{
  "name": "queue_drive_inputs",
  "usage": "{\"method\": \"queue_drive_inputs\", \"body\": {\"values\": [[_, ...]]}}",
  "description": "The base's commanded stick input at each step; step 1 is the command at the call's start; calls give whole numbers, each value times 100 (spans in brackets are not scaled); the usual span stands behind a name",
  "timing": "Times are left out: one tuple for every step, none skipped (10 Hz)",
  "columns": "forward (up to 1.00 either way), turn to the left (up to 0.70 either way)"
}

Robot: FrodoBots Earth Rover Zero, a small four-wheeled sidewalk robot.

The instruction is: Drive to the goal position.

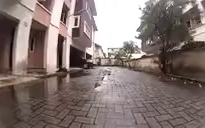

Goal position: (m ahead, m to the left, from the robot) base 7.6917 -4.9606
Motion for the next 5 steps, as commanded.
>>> {"method": "queue_drive_inputs", "body": {"values": [[50,0],[50,0],[50,0],[50,0],[50,0]]}}
